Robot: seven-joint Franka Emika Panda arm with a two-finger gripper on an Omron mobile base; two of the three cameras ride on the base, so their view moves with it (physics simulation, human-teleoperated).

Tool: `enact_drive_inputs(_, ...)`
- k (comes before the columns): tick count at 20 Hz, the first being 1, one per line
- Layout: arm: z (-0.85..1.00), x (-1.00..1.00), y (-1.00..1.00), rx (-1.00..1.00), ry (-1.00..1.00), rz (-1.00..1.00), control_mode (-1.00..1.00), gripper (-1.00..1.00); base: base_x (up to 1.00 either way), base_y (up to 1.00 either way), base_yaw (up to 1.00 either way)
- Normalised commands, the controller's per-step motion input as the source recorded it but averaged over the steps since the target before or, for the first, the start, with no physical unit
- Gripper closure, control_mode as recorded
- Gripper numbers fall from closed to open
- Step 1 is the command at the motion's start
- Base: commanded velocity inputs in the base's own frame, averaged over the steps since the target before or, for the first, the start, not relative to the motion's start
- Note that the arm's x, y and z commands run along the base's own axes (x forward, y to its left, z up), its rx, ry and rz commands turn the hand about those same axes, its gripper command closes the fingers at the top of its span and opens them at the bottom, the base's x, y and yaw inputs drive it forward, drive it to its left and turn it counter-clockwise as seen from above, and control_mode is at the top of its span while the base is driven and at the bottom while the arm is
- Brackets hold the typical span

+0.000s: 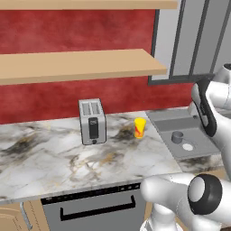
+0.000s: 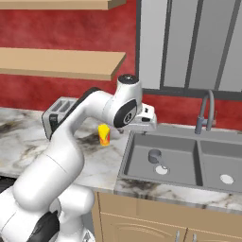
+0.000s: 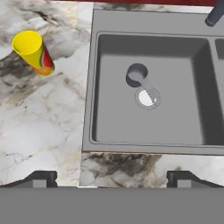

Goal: Move any existing items from the left basin to the right basin for drying. Then move the cup from the counter to the left basin of the sink for washing.

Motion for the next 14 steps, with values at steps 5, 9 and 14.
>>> enact_drive_inputs(5, -0.15, 0.00, -0.43, -0.01, 0.02, 0.00, -1.00, -1.00, 0.00, 0.00, 0.00)
enact_drive_inputs(9, -0.19, 0.05, -0.38, -0.02, 0.04, 0.00, -1.00, -1.00, 0.00, 0.00, 0.00)
enact_drive_inputs(14, -0.22, 0.19, -0.29, -0.05, 0.05, 0.00, -1.00, -1.00, 0.00, 0.00, 0.00)
